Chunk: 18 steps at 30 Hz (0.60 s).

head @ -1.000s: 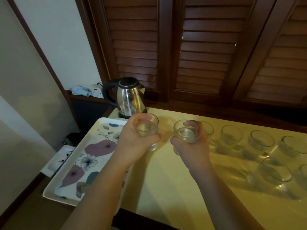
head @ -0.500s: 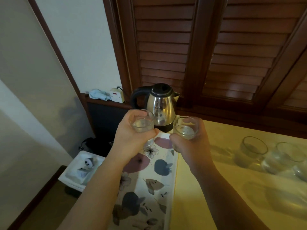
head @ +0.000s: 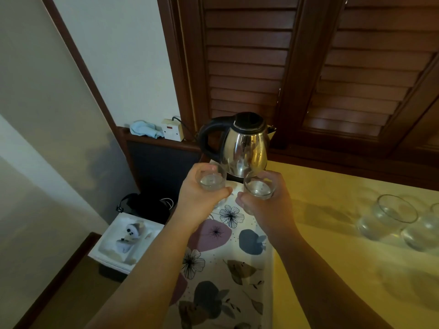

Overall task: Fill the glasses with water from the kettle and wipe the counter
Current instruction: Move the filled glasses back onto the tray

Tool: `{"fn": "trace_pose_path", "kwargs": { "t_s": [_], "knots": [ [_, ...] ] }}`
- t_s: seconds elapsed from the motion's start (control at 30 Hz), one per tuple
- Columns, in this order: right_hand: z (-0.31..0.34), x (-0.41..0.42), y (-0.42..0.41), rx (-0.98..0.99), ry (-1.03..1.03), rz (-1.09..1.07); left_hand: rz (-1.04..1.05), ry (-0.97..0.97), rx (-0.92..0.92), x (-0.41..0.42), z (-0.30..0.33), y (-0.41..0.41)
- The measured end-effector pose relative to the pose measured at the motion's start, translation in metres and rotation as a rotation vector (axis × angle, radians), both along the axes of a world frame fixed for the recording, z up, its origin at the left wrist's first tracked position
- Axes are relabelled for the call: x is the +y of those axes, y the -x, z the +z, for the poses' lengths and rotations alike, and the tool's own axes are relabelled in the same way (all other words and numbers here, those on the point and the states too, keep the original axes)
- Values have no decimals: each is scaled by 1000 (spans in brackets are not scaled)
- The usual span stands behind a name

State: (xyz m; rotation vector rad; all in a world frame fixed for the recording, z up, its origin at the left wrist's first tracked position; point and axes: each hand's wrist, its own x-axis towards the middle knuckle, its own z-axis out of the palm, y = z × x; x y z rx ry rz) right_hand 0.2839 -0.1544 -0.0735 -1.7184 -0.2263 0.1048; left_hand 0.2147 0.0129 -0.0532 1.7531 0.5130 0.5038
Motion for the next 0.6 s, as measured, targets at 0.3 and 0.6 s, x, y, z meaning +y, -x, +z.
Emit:
{"fn": "trace_pose_path", "kwargs": {
  "t_s": [0.3, 0.6],
  "knots": [
    [-15, 12, -8, 52, 10, -20, 17, 35, 8, 5, -18, -8],
    [-24, 12, -11, 64, 32, -18, 0, 38, 23, 12, -32, -14]
  ]
}}
